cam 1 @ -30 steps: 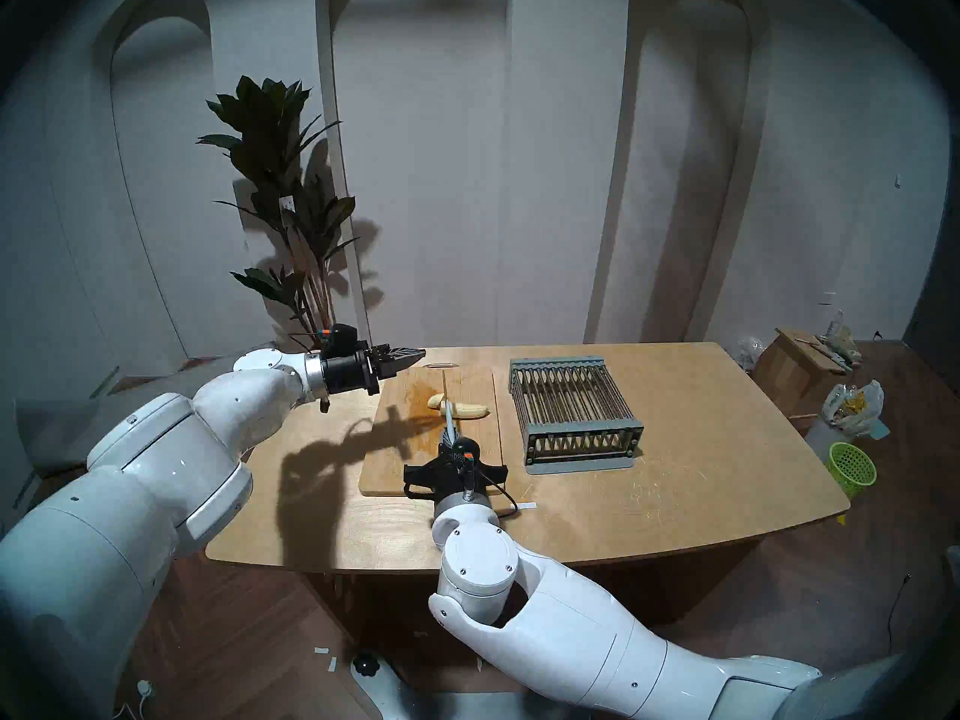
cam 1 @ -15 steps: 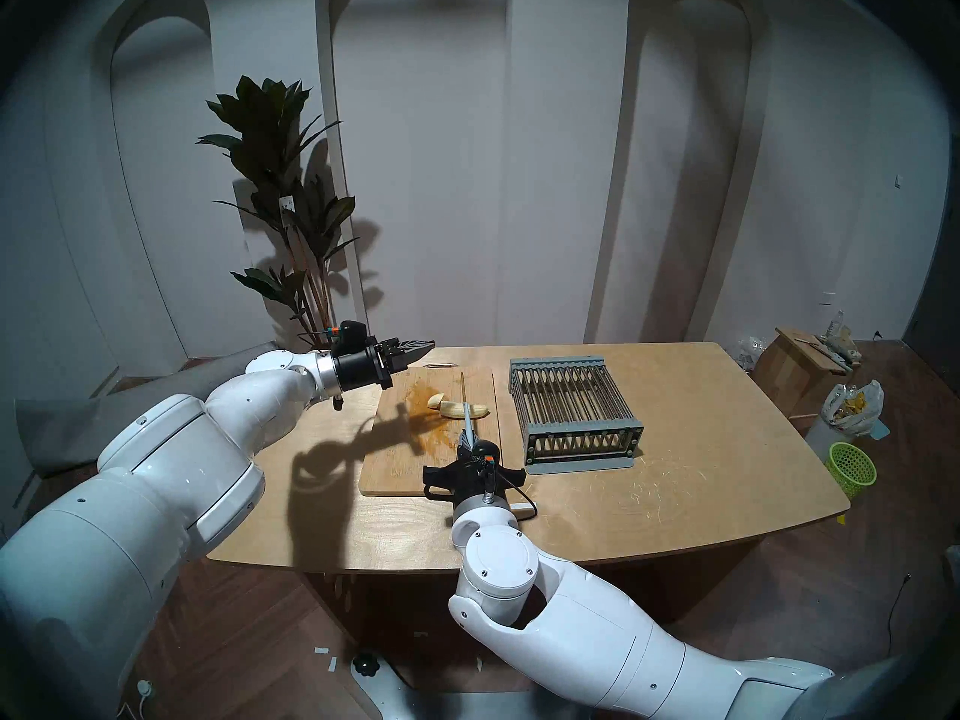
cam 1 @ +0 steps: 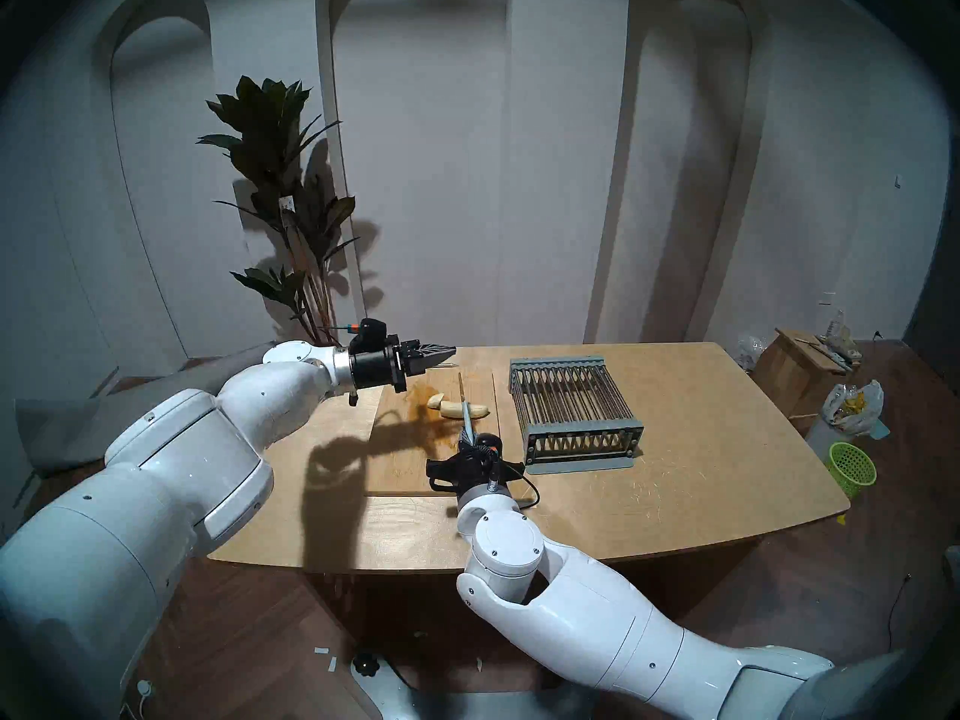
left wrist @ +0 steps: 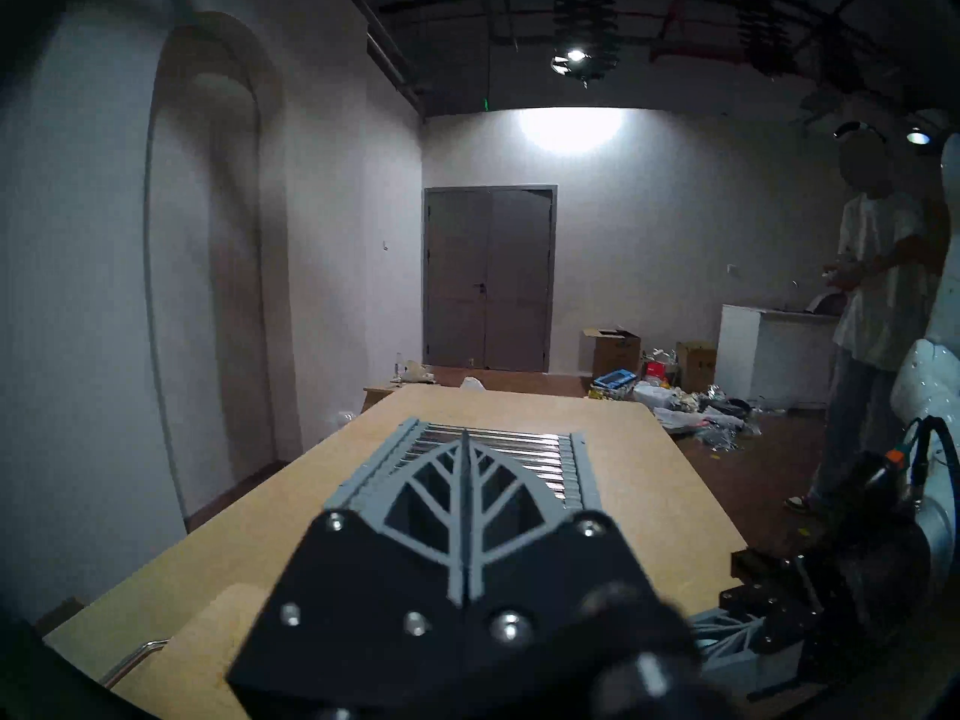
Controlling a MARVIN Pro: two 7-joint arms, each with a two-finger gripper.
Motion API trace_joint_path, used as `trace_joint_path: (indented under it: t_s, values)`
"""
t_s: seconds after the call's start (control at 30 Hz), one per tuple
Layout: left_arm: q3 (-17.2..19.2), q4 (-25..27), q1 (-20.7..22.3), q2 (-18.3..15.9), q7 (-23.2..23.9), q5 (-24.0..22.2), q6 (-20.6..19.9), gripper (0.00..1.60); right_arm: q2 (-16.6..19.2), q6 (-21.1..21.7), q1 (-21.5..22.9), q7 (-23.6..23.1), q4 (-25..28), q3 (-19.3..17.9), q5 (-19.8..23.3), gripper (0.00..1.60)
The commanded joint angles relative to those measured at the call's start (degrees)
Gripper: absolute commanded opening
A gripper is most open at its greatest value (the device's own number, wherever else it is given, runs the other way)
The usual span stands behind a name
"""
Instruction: Cut the banana into four pieces on the cutting board
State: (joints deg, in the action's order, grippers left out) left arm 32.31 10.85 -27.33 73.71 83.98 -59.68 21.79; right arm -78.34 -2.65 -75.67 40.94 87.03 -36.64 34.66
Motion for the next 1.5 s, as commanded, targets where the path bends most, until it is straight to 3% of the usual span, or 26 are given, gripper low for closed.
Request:
trace_joint_path:
  t_s: [0.0, 0.2, 0.4, 1.47]
  values:
    - [-4.17, 2.19, 2.01, 0.76, 1.02, 4.96, 6.78, 0.0, -1.08, -0.49, 1.73, -2.02, 0.03, -0.15, 0.72, 0.0]
    - [-6.92, 3.51, 1.88, 1.58, -3.71, 8.5, 11.81, 0.0, -1.22, -0.35, 2.07, -3.17, -0.51, -0.07, 1.8, 0.0]
    - [-8.74, 4.07, 2.36, 2.43, -7.23, 10.53, 13.62, 0.0, -1.31, -0.2, 2.25, -3.88, -0.78, 0.07, 2.57, 0.0]
    - [-14.28, 4.37, -0.75, 1.34, -10.75, 11.32, 16.28, 0.0, -0.78, -0.81, 1.56, -2.56, 1.29, 0.54, 2.77, 0.0]
